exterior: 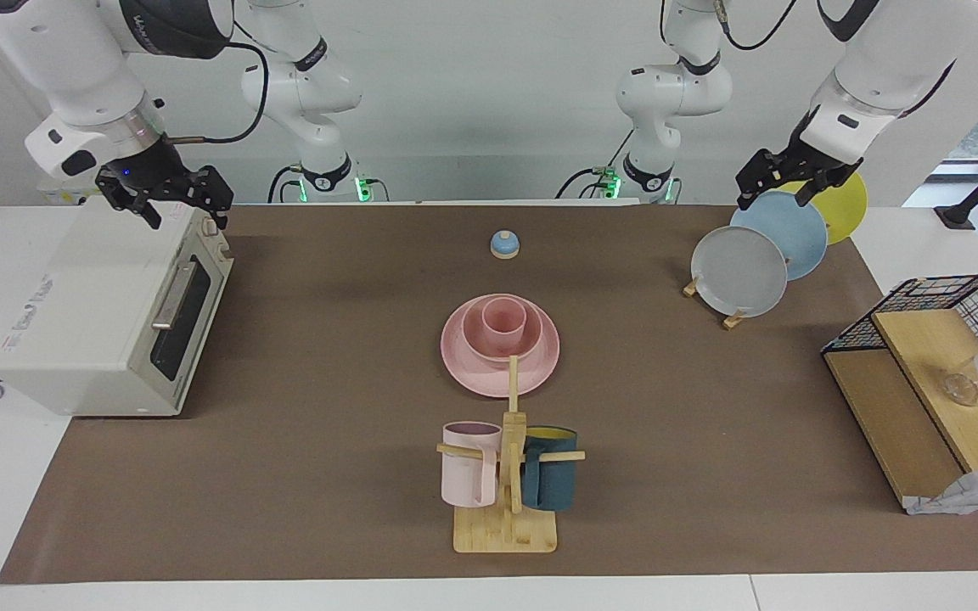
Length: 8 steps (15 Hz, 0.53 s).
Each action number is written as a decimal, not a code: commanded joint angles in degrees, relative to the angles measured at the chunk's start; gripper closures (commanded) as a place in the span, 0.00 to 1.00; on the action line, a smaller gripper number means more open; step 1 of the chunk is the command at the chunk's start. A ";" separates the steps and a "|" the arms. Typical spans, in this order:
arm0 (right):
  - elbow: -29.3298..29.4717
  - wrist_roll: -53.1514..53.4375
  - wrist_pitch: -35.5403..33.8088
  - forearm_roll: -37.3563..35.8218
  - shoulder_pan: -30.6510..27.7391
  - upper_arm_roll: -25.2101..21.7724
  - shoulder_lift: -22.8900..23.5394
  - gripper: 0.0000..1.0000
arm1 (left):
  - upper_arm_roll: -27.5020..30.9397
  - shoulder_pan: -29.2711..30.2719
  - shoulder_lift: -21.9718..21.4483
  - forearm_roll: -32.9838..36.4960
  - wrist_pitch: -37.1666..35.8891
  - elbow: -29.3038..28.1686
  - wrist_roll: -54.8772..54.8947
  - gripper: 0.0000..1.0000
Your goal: Organize tableware
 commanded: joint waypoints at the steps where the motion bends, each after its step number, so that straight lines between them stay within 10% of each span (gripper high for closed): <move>1: -0.44 0.84 -0.86 1.01 -0.52 0.18 -0.88 0.00 | -0.44 0.92 -0.38 1.42 1.97 -1.02 1.06 0.00; 8: -0.44 0.84 -0.86 1.01 -0.52 0.18 -0.88 0.00 | -0.53 1.71 0.15 1.51 3.13 -1.64 1.76 0.00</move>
